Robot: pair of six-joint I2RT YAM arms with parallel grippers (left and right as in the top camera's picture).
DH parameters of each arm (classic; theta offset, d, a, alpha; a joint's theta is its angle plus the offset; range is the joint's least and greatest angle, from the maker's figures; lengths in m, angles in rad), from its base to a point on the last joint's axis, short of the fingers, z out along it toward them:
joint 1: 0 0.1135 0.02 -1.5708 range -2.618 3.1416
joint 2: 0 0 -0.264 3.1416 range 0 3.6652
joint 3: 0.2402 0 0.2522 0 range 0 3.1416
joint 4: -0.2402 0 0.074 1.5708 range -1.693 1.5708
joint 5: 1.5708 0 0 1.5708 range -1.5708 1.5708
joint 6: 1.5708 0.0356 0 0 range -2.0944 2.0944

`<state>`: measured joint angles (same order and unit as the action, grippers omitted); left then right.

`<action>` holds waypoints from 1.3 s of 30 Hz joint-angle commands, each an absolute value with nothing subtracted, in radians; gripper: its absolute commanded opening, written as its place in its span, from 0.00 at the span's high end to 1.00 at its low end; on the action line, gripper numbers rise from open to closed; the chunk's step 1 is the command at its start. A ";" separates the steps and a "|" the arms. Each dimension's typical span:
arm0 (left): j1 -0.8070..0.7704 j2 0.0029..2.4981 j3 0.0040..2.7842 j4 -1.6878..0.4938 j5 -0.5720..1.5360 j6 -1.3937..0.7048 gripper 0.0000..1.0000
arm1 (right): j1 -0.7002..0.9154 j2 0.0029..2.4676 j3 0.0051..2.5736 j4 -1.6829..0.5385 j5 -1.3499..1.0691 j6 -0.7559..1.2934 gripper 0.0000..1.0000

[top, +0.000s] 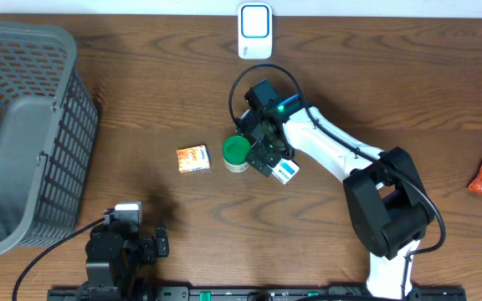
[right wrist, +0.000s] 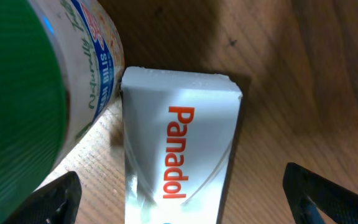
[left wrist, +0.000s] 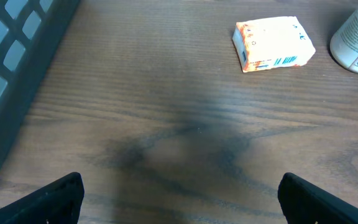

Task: Scan the item barcode
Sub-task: 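Reach the right gripper to the white Panadol box and grasp it, then lift the Panadol box and carry it toward the scanner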

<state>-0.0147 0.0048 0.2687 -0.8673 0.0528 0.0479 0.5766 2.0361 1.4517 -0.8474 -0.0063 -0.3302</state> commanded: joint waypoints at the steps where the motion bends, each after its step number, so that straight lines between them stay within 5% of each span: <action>1: -0.012 0.004 0.270 -0.883 0.044 0.039 0.01 | 0.576 2.050 1.377 -0.802 -0.001 -0.337 0.08; 15: -0.012 0.004 0.270 -0.883 0.044 0.039 0.01 | 0.576 2.050 1.319 -0.714 -0.010 -0.258 0.51; 29: -0.012 0.004 0.270 -0.883 0.044 0.039 0.01 | 0.574 2.048 1.332 -0.728 -0.117 -0.198 0.49; 39: -0.012 0.004 0.270 -0.883 0.044 0.039 0.01 | 0.514 2.044 1.381 -0.833 -0.275 -0.183 0.61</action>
<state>-0.0147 0.0048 0.2687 -0.8673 0.0525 0.0479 0.5388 2.0335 1.3628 -0.8196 -0.1787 -0.1944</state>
